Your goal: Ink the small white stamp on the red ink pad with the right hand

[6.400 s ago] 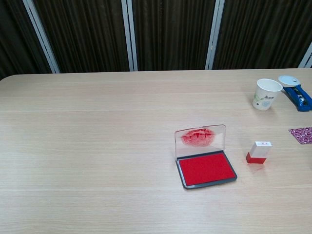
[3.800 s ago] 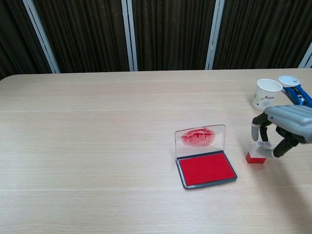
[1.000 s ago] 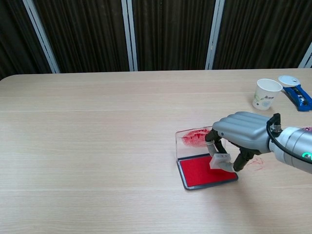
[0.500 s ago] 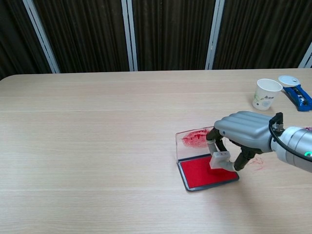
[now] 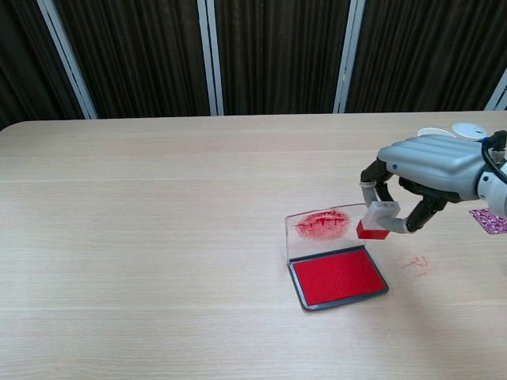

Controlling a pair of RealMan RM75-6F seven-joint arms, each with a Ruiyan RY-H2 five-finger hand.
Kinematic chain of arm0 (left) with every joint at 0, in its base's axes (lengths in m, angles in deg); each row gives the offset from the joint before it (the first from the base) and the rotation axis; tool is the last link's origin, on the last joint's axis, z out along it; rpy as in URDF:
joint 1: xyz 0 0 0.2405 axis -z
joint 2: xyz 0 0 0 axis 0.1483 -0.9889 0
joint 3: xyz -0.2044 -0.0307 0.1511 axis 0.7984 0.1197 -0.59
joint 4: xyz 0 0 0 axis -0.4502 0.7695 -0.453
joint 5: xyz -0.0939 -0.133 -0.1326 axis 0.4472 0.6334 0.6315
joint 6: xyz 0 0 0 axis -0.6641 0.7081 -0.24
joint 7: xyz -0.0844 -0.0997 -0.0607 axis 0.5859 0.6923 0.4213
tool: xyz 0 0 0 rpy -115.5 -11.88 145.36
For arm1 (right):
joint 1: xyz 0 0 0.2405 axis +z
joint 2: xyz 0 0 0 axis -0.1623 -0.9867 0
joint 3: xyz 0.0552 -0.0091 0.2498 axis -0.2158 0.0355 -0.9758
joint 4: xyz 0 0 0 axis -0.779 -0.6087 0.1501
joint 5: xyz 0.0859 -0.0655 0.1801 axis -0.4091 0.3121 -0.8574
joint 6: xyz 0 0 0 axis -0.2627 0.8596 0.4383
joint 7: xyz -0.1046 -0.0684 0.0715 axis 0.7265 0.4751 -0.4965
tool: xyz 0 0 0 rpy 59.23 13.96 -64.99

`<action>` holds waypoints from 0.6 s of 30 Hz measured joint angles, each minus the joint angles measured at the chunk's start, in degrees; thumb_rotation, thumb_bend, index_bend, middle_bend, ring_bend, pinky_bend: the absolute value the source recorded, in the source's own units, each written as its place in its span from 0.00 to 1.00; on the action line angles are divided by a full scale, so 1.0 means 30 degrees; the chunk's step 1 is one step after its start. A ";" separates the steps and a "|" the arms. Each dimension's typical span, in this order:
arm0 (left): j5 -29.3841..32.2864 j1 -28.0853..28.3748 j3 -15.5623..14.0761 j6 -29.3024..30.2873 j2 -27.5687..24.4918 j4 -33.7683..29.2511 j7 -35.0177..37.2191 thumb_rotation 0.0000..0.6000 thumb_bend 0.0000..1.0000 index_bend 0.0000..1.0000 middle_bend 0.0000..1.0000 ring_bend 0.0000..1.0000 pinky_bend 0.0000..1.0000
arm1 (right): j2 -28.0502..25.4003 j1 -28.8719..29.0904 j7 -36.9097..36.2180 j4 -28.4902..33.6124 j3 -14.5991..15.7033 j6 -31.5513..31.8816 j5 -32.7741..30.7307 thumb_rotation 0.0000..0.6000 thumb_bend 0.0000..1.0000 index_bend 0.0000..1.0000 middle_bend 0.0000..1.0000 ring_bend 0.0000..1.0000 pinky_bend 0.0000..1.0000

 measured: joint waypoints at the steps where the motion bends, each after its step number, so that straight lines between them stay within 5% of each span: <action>1: -0.0009 -0.0003 -0.0007 0.0002 -0.0008 -0.0010 0.0004 1.00 0.00 0.00 0.00 0.00 0.00 | -0.0028 -0.0032 0.0009 -0.0190 0.0078 -0.0019 -0.0008 1.00 0.40 0.52 0.58 0.90 1.00; 18: 0.0176 0.0091 -0.0036 -0.0141 0.0113 -0.0026 -0.0481 1.00 0.00 0.00 0.00 0.00 0.00 | 0.0458 -0.0608 -0.1748 -0.3876 0.1083 -0.1162 -0.0069 1.00 0.40 0.50 0.58 0.90 1.00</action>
